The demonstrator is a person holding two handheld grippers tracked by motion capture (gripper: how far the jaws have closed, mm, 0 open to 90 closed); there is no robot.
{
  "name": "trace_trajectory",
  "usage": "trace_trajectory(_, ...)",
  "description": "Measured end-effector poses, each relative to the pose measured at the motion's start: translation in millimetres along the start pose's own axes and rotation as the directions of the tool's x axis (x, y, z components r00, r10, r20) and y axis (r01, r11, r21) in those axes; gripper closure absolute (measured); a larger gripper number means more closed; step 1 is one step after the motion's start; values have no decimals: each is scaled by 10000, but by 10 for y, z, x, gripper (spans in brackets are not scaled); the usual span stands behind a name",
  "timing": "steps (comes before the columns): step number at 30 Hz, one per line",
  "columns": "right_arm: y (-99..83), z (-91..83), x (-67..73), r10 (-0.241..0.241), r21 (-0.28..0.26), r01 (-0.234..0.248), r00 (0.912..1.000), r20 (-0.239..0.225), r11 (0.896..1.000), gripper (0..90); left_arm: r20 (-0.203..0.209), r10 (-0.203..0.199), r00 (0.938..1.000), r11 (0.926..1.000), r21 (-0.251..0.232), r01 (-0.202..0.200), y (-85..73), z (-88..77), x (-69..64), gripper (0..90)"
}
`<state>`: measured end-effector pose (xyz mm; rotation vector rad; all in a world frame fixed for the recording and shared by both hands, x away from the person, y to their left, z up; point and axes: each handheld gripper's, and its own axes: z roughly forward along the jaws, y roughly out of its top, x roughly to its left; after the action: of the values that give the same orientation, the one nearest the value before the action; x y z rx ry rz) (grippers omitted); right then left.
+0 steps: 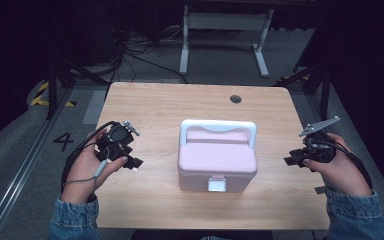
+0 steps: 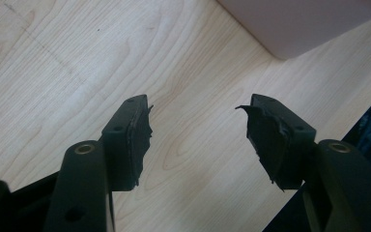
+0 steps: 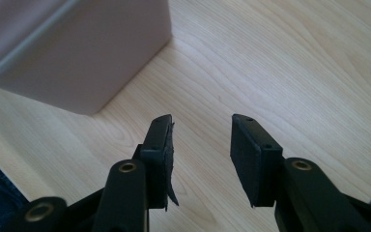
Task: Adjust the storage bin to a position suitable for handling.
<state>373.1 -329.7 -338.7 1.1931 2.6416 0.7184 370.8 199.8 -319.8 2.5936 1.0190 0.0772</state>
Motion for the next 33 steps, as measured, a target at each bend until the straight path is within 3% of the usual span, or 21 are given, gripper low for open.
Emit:
trace_trajectory(4,-23,-15,40,-117,-507,105,9997,-230,9987,607,56,-88,9999,9994,-332,89,47,-22,-16,408)
trace_trajectory(10,-96,-14,33,105,-632,-112,9999,-104,9979,596,85,547,9985,9948,-870,-537,165,-101,-172,407)
trace_trajectory(15,-144,-52,65,202,-961,-216,9997,-151,9951,581,82,547,9985,9887,-1403,-530,228,-79,-164,449)
trace_trajectory(17,-157,-54,71,164,-1030,-185,9996,-209,9945,580,365,554,9978,9818,-1839,-478,257,-78,-156,455)
trace_trajectory(19,-175,-41,71,199,-994,-224,9995,-255,9948,577,954,594,9937,9699,-2410,-349,298,-78,-149,434)
trace_trajectory(20,-175,-41,71,199,-994,-224,9995,-255,9948,577,954,594,9937,9699,-2410,-349,298,-78,-149,408)
trace_trajectory(22,-188,-15,64,263,-877,-289,9992,-302,9957,571,1115,574,9921,9587,-2836,-236,356,-67,-170,403)
trace_trajectory(27,-203,22,55,257,-1005,-311,9982,-545,9944,568,1016,612,9929,9484,-3160,-261,484,9,-190,389)
trace_trajectory(31,-227,38,52,331,-976,-390,9976,-613,9945,568,810,791,9936,9453,-3224,-490,586,73,-214,375)
trace_trajectory(33,-236,44,53,339,-967,-399,9975,-628,9945,568,695,807,9943,9475,-3149,-549,626,102,-226,367)
